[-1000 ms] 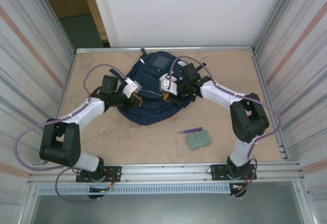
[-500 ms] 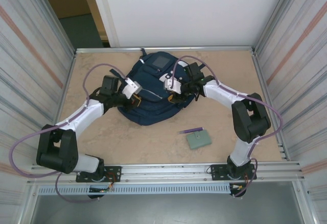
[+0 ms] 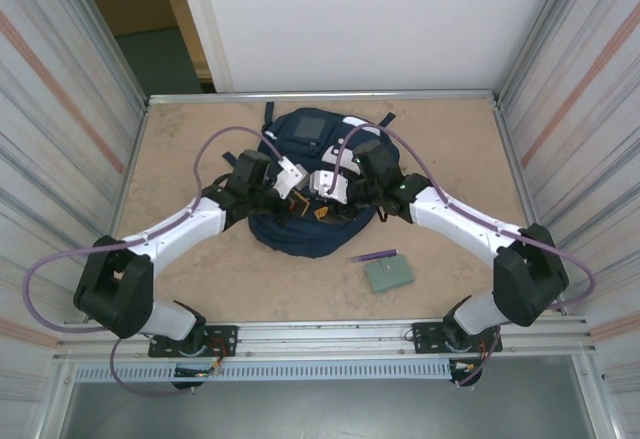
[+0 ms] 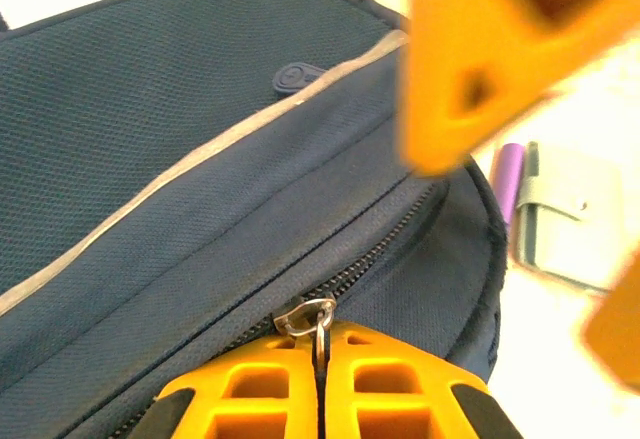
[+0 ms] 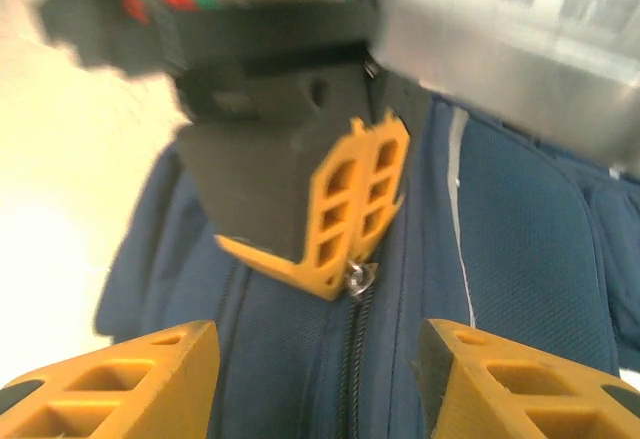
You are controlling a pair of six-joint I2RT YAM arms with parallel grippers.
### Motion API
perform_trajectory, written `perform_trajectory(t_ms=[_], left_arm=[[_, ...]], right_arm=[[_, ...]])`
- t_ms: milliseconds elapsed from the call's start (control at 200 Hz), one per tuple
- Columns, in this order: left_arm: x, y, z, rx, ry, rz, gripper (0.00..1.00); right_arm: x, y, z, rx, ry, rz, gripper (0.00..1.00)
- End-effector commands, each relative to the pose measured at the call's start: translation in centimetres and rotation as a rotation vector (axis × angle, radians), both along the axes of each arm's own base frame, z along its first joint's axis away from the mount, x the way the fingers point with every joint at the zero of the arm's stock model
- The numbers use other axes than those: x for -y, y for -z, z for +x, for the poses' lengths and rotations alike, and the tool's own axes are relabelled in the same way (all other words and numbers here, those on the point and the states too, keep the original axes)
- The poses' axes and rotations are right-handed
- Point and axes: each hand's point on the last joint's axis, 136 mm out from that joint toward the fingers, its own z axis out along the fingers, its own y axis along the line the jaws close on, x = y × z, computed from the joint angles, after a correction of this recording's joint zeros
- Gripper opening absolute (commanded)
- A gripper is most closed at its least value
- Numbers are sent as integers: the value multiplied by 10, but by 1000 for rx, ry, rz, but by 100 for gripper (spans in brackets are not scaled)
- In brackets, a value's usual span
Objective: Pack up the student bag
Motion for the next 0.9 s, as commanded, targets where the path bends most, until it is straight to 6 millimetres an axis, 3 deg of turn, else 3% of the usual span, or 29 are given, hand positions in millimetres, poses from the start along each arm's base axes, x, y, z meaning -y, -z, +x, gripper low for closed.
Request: perform_trajectory(t_ms=[0,75,150,210,371,461,546,606,691,897], left_arm=[[20,-40,7,54,29,-132,0],[15,-38,8,74,17,-108,0],[1,-32,11,64,-19,-69,0],[-21,-24,23,29,-119,-47,0],[-107,6,52,-105,-450,8,0],[-129,16,51,-174,-500,20,0],[-113,6,41,-189,-391,-33,0],[-95,-6,34,-167,-313,-83,0],[-67,-24,24,-124,-215,-150,0],[-16,-55,13,-73,-91,-224,0]], right_arm=[[12,23,27,37,143,-80,54],[22,34,32,54,160,-127,47],[31,38,32,40,151,-133,24],[38,39,30,39,130,-148,14],[63,35,38,5,125,-90,7],[78,31,56,8,164,-45,8],[86,28,76,-1,224,-17,22],[81,20,76,-26,214,7,34],[68,11,62,-25,165,22,41],[29,-9,8,10,34,-20,46]])
